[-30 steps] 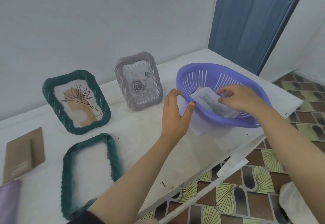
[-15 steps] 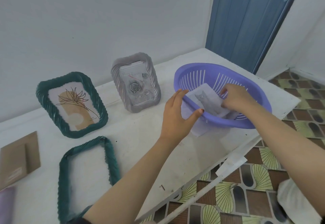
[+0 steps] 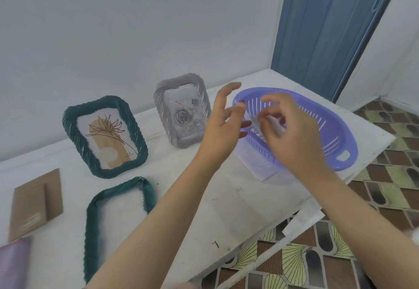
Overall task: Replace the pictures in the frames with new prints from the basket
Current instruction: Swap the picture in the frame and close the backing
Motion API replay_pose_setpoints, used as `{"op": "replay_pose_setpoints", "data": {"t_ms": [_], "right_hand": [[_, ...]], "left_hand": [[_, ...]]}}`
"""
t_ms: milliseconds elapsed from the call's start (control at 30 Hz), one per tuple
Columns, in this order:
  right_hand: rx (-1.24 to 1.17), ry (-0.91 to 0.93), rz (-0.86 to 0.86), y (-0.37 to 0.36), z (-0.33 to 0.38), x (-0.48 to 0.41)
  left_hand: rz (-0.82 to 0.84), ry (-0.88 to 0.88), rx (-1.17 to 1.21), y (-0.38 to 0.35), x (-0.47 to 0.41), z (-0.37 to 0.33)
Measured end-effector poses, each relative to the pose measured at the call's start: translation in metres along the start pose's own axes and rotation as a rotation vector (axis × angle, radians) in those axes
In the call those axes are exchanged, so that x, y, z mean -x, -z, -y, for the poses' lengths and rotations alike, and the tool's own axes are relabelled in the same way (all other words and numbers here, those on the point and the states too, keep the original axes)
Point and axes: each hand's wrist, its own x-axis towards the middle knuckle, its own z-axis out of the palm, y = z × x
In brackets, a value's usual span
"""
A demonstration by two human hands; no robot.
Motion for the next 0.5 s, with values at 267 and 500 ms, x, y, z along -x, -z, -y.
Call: {"op": "replay_pose_setpoints", "data": {"t_ms": [267, 500], "right_hand": [[-0.071, 0.219, 0.104, -0.043, 0.020, 0.044], [-0.411, -0.273, 0.172, -0.069, 0.039, 0.048]], "left_hand": [[-0.087, 0.260, -0.040, 0.055, 0.019, 0.012], [-0.165, 0.204, -0.013, 0.113, 0.051, 0.025]]}}
